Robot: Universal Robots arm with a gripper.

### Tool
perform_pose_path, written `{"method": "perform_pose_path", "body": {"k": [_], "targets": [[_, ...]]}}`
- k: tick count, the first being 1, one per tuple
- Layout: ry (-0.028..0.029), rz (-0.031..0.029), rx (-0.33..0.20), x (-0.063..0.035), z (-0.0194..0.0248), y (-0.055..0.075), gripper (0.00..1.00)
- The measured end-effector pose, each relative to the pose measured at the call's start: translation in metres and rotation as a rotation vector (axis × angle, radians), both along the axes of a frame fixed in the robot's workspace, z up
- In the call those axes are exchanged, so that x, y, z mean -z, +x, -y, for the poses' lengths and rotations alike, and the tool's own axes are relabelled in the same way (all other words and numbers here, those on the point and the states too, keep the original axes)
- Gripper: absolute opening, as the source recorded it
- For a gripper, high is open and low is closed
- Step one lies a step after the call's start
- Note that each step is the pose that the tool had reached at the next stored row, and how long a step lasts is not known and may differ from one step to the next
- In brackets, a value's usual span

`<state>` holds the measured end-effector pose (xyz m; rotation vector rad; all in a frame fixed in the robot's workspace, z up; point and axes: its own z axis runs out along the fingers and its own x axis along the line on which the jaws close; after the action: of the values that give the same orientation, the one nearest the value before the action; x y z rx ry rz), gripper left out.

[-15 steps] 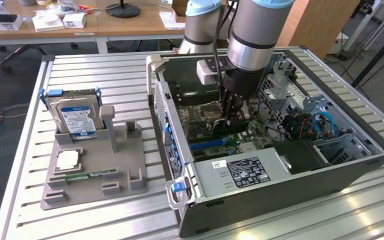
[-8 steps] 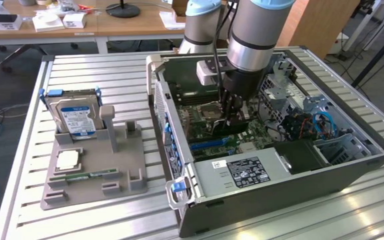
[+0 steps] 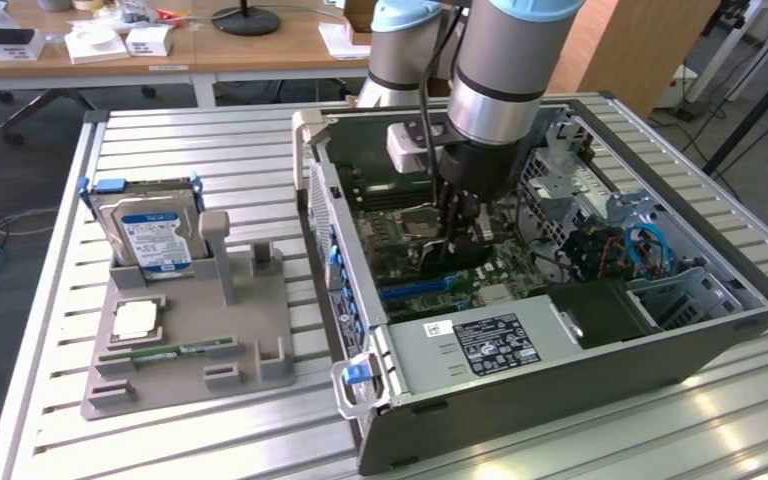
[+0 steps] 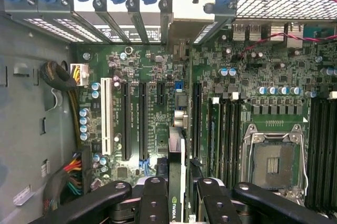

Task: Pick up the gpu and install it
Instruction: 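Insert the gpu into the slot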

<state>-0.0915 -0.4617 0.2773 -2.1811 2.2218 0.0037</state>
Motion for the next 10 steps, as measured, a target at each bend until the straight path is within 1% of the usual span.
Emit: {"method": "perform_pose_path", "body": {"k": [7, 10], "targets": [[0.0005, 0.0003, 0.000, 0.0017, -0.0002, -0.0016, 0.26], [-0.0002, -0.0001, 0.000, 0.0026, 0.0000, -0.0018, 0.26]]}}
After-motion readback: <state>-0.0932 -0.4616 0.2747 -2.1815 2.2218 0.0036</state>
